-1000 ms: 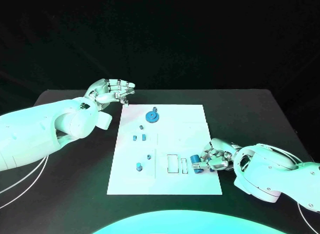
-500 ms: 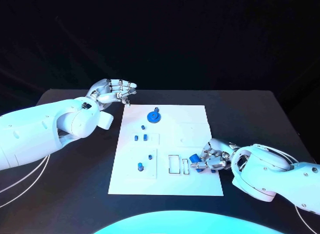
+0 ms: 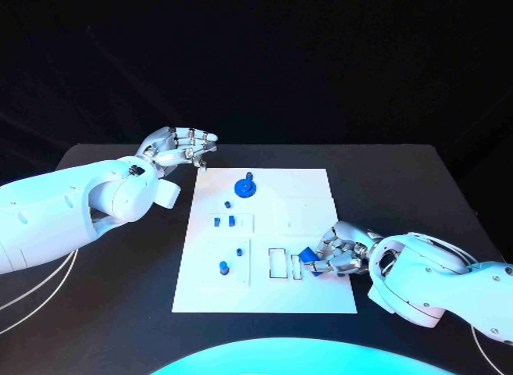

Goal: Assemble the parts on the task board

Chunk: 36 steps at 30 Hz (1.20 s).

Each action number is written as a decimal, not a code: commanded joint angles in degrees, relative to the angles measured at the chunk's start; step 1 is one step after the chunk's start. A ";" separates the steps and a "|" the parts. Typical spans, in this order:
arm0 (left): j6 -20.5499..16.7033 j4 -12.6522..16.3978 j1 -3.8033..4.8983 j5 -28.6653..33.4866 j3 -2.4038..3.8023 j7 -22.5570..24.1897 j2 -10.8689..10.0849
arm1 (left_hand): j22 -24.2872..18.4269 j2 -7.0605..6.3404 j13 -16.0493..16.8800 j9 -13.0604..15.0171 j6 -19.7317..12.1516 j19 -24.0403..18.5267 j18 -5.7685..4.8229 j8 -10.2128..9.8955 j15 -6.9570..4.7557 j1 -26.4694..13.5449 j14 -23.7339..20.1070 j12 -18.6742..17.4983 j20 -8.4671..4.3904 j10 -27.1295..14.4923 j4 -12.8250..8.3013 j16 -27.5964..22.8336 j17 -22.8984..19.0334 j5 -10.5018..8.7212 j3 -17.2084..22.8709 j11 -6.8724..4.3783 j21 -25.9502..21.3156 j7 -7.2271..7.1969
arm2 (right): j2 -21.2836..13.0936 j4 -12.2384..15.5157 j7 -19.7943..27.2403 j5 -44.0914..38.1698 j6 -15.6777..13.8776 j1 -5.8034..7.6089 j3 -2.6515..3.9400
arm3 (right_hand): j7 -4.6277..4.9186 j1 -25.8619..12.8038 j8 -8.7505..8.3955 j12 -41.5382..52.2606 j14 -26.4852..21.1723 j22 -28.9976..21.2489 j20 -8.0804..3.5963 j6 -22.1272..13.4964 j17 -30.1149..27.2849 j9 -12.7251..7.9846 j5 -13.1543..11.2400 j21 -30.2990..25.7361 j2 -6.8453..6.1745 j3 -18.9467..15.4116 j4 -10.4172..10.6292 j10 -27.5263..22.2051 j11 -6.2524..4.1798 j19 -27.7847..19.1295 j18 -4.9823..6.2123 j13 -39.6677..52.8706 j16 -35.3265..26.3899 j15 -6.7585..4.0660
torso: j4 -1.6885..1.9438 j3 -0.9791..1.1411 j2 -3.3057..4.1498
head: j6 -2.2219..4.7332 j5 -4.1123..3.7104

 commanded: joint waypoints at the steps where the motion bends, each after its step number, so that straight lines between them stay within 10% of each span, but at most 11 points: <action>1: 0.74 0.09 0.07 0.19 0.03 0.44 0.15 | -0.05 -0.10 -0.05 -0.05 -0.22 0.01 0.88 0.28 0.21 -0.61 -0.14 0.29 0.26 -0.31 0.24 0.26 -0.07 -0.06 -0.22 0.03 -0.18 0.05 | -0.19 1.15 0.18 5.97 -2.49 1.27 0.17 | -0.66 1.53 0.39 0.01 4.98 10.05 -0.57 1.19 9.74 0.81 0.75 0.07 2.81 0.80 -0.18 1.80 -0.42 0.92 -1.12 8.19 0.19 -0.49 | -0.02 -0.05 -0.02 | 0.16 -0.24; 36: 0.99 0.20 0.07 0.19 0.02 0.10 0.09 | -0.07 0.00 -0.11 -0.12 -0.22 0.04 0.89 0.38 0.17 -0.50 -0.13 0.38 0.24 -0.36 0.21 0.31 -0.10 -0.04 -0.19 -0.01 -0.21 0.01 | 7.81 -3.40 0.22 11.12 2.08 0.74 0.18 | -0.67 -5.42 0.44 0.20 4.97 10.09 -0.56 1.98 9.73 1.13 -0.70 -0.21 2.30 0.65 -0.24 2.18 -0.39 0.91 -1.11 8.66 0.16 -0.47 | 0.01 0.00 0.13 | -0.32 0.14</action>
